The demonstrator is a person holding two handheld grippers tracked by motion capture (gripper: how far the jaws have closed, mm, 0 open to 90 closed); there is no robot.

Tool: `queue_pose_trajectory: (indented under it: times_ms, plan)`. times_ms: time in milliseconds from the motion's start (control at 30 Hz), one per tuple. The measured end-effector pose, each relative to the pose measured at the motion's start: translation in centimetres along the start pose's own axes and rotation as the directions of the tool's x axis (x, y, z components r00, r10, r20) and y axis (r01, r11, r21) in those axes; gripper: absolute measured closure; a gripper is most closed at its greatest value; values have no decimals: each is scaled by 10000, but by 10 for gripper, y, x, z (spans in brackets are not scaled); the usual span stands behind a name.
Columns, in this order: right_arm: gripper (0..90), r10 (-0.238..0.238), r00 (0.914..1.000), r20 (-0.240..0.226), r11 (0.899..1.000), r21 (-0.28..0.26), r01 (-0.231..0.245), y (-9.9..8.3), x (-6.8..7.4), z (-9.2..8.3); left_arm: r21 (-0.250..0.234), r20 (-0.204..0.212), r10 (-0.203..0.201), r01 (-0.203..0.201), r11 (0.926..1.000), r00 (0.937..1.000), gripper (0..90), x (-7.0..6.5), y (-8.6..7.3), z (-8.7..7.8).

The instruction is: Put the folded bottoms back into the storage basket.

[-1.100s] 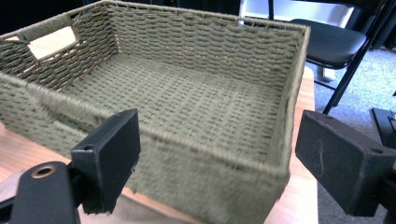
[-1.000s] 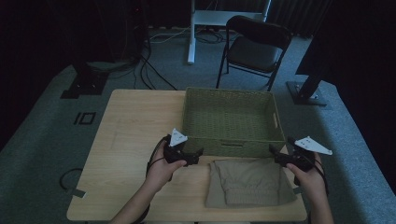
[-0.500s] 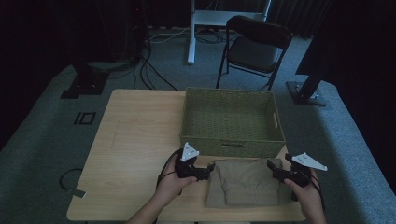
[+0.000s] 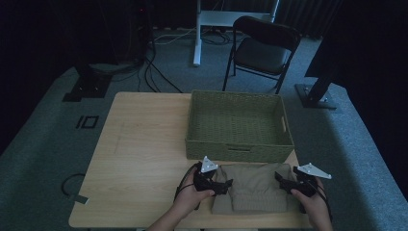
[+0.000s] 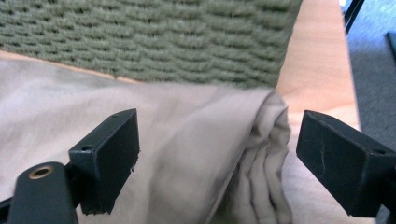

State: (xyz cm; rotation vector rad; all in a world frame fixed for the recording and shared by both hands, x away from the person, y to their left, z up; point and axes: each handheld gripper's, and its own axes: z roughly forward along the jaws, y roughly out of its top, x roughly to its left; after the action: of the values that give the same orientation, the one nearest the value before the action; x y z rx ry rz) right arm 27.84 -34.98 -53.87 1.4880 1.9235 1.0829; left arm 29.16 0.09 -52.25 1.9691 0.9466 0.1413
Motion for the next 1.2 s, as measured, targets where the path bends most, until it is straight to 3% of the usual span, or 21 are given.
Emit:
queue_pose_trajectory:
  times_ms: [167,533,733,900,1000,1100,1200]
  plan:
    - [130,59,9999,111,9987,513,-65,-5,-3,5,202,127,32,-35,9998,9999,165,-5,-1,10]
    - [130,211,9998,14,9943,1043,-211,-11,-5,9,889,-405,96,-60,9960,9991,165,-3,-5,29]
    - [127,68,10000,-46,9930,1179,-62,-11,-4,11,1094,-532,116,-57,9940,9985,158,-2,-5,34]
    - [137,8,10000,58,9932,1166,-14,-12,0,12,1078,-740,459,-377,9935,9962,156,-3,-6,37]
    - [137,6,9997,227,9927,1205,-34,-12,4,11,775,-864,548,-482,9958,9948,156,-3,-9,39]
    - [142,-130,9995,275,9923,1234,95,-13,7,11,655,-996,397,-332,9973,9942,156,-4,-9,40]
    - [214,-229,9995,205,9930,1162,203,-15,11,9,643,-1063,379,-312,9974,9936,156,-5,-8,42]
